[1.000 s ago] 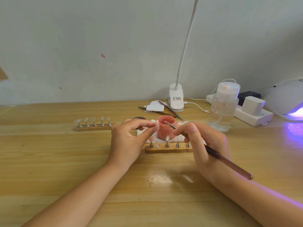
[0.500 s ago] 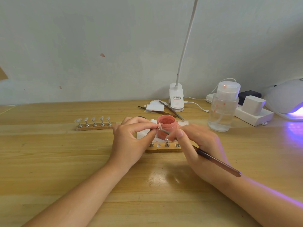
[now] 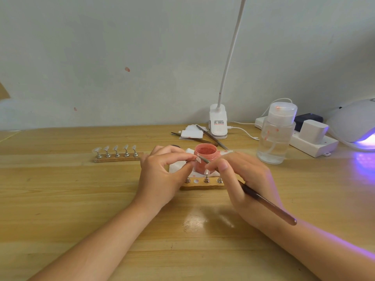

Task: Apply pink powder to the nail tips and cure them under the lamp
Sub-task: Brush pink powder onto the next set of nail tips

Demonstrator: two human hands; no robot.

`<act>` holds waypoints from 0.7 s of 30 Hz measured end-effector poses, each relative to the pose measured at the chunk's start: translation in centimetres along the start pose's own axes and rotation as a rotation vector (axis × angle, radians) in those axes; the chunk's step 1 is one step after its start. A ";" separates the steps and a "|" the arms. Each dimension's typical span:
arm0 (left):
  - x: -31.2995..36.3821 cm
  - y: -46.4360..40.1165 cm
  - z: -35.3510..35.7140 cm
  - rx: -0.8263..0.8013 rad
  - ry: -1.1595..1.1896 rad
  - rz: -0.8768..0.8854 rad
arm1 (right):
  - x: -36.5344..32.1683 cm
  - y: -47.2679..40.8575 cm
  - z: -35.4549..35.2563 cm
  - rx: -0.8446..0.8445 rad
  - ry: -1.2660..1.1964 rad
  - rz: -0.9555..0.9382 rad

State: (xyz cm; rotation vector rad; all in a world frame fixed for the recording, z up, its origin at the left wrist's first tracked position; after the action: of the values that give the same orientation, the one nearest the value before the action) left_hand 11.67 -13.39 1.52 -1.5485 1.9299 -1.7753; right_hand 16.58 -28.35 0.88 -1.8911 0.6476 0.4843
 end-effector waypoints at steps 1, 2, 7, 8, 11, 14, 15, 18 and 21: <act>0.0 0.0 0.0 0.006 0.003 0.006 | 0.0 0.0 0.0 -0.017 -0.004 0.011; -0.1 0.1 0.0 0.011 0.004 0.012 | 0.1 0.0 0.0 -0.036 -0.025 0.023; -0.5 0.1 -0.1 0.007 0.004 0.020 | -0.3 0.1 -0.3 -0.007 -0.066 0.051; -0.6 0.1 -0.1 0.006 0.004 0.026 | -0.3 0.1 -0.2 -0.016 -0.053 0.068; -0.7 0.0 -0.1 0.006 0.005 0.025 | -0.1 0.2 -0.2 -0.066 -0.085 0.129; -0.8 0.0 -0.1 0.004 0.038 -0.012 | -0.3 0.2 -0.3 -0.025 -0.131 0.098; -0.9 0.0 -0.1 -0.001 0.053 -0.021 | -0.4 0.1 -0.3 -0.006 -0.124 0.083; -0.8 0.0 -0.1 -0.018 0.077 -0.024 | -0.4 0.0 -0.1 -0.034 -0.109 0.108; -0.8 0.0 -0.1 -0.016 0.103 -0.037 | -0.2 0.2 -0.2 -0.061 -0.206 0.182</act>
State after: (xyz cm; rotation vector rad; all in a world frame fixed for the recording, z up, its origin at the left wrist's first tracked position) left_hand 11.99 -12.76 1.07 -1.5362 1.9774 -1.8951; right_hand 16.36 -28.59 0.94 -1.8167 0.6768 0.8125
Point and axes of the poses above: each hand's wrist, its own y-axis away from the middle knuckle, its own z-axis out of the palm, x = y × z, the point moved 2 cm from there along -y, towards the middle knuckle, and after that the axes turned 14 degrees about z, right-handed, at the moved point
